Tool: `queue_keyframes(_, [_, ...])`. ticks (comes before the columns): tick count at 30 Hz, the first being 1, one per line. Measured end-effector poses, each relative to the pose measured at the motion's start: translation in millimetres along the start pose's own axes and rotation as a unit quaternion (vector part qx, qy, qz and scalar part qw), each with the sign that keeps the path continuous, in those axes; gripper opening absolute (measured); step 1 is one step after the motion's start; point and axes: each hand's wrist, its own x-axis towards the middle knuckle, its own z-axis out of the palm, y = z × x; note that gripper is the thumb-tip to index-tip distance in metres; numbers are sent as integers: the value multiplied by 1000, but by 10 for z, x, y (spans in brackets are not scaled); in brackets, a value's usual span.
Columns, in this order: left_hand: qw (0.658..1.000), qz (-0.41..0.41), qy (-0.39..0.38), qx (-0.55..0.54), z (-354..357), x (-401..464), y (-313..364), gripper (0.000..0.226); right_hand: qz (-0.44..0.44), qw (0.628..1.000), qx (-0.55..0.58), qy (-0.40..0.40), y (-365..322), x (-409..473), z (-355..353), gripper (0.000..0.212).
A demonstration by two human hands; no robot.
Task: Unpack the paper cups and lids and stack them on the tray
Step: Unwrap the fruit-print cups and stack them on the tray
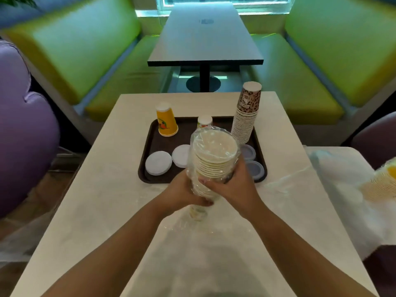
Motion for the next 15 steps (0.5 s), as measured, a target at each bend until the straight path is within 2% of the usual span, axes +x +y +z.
queue_keyframes(4, [1000,4,-3,-1,-81,6,-169,80,15,1000,-4,3,81,-8,129,89])
queue_keyframes(9, [999,16,-43,4,-168,2,-273,106,46,999,-16,-4,116,-60,197,89])
queue_keyframes(12, [1000,15,1,0,-95,-6,-347,97,55,998,-31,1,185,-87,228,91])
queue_keyframes(15, [998,30,25,48,-7,-33,-372,83,64,997,-40,-13,252,-115,237,101])
